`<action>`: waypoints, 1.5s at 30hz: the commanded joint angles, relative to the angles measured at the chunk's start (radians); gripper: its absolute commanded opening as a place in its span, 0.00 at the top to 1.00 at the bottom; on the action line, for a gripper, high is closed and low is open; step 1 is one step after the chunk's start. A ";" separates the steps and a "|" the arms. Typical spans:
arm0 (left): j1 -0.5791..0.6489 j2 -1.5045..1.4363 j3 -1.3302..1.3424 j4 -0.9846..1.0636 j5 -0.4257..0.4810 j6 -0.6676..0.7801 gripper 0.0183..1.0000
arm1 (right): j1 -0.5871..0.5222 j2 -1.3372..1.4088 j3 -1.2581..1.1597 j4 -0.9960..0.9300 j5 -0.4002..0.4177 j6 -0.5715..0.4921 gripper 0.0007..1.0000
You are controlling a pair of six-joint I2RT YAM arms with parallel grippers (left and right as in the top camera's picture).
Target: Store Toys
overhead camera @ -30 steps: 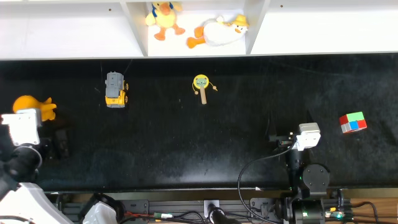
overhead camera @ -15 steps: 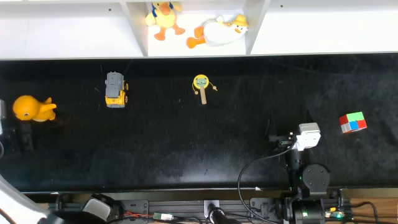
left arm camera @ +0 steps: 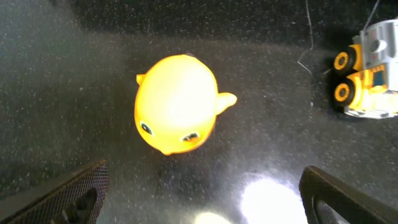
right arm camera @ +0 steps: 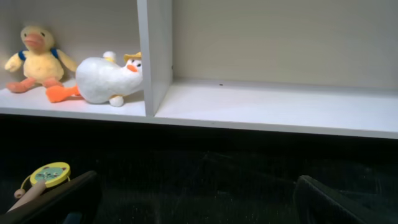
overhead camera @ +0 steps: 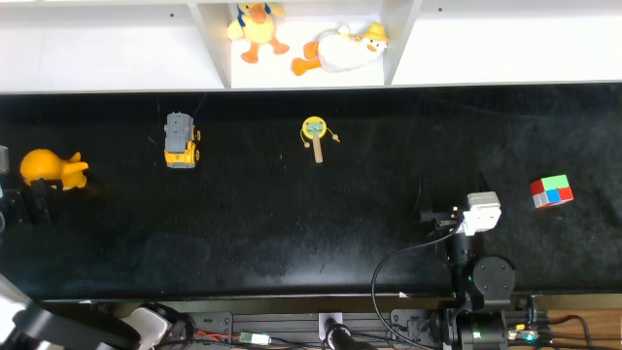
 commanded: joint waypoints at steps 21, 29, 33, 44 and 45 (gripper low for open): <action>-0.082 0.120 0.026 0.109 -0.175 -0.068 0.00 | 0.005 -0.011 -0.013 0.004 0.008 0.004 0.00; -0.082 0.149 0.026 0.118 -0.173 -0.068 0.00 | 0.005 -0.011 -0.013 0.004 0.008 0.004 0.01; -0.083 0.166 0.026 0.135 -0.155 -0.068 0.00 | 0.005 -0.011 -0.013 0.004 0.008 0.004 0.00; -0.083 0.166 0.026 0.187 -0.124 -0.068 0.00 | 0.005 -0.011 -0.013 0.004 0.008 0.004 0.00; -0.083 0.166 0.026 0.190 -0.116 -0.068 0.00 | 0.005 -0.011 -0.013 0.004 0.008 0.004 0.00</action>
